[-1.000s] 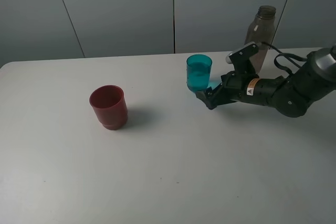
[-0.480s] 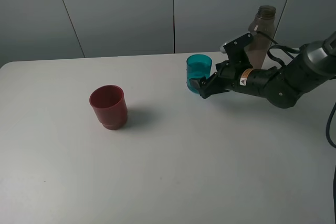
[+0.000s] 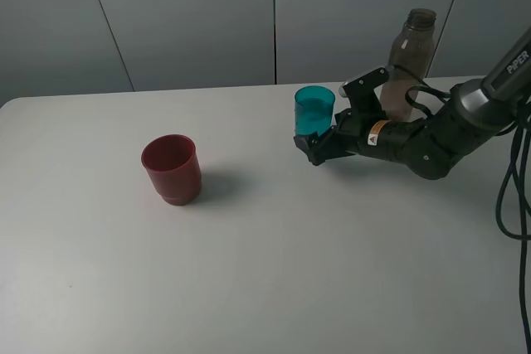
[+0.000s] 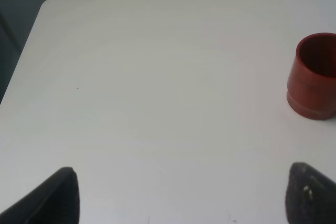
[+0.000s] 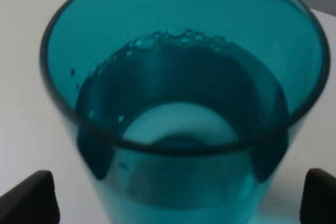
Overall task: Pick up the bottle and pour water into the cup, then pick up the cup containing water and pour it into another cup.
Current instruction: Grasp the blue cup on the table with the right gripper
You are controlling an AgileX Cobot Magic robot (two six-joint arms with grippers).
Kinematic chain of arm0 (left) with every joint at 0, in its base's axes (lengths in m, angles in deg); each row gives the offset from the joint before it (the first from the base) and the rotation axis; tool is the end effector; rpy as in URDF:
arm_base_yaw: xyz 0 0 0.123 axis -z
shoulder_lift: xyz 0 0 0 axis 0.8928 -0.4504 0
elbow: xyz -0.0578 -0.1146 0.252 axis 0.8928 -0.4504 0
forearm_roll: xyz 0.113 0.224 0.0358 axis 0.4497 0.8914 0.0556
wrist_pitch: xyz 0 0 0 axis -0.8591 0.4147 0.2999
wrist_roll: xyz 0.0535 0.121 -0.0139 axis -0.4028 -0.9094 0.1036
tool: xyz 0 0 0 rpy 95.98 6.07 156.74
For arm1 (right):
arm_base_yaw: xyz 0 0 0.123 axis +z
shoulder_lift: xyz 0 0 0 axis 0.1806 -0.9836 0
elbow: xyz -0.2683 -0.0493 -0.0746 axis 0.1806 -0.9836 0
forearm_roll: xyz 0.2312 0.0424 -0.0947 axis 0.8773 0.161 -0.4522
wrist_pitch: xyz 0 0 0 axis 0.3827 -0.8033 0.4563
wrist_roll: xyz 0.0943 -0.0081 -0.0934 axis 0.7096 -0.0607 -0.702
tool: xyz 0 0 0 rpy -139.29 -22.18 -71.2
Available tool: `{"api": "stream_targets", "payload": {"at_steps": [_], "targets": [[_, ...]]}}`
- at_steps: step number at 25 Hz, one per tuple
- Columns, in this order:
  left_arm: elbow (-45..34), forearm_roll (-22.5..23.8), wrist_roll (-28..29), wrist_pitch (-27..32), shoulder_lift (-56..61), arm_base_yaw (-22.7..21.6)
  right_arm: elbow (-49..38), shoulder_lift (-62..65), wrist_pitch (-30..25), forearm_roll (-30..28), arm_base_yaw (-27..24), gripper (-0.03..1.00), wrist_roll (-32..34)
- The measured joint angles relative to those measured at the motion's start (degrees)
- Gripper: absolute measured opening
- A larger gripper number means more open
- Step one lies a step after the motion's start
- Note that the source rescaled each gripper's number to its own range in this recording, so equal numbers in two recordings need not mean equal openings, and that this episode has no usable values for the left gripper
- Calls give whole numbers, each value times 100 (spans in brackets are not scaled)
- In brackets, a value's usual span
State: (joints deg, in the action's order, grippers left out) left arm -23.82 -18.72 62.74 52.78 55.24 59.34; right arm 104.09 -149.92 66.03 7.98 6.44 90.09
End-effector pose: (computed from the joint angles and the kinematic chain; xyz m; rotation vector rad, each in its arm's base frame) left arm 0.0330 -0.0003 0.2605 -0.0035 2.0553 0.0553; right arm 0.3769 0.1517 0.0246 -0.6262 2.0085 0.3737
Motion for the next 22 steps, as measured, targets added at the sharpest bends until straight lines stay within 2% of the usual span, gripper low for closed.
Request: {"api": "stream_targets", "payload": {"at_steps": [17, 22], "targets": [[0, 0, 0, 0, 0, 0, 626, -431, 30, 406, 186, 100, -116], [0, 0, 0, 0, 0, 0, 638, -431, 232, 430, 186, 100, -128]]}}
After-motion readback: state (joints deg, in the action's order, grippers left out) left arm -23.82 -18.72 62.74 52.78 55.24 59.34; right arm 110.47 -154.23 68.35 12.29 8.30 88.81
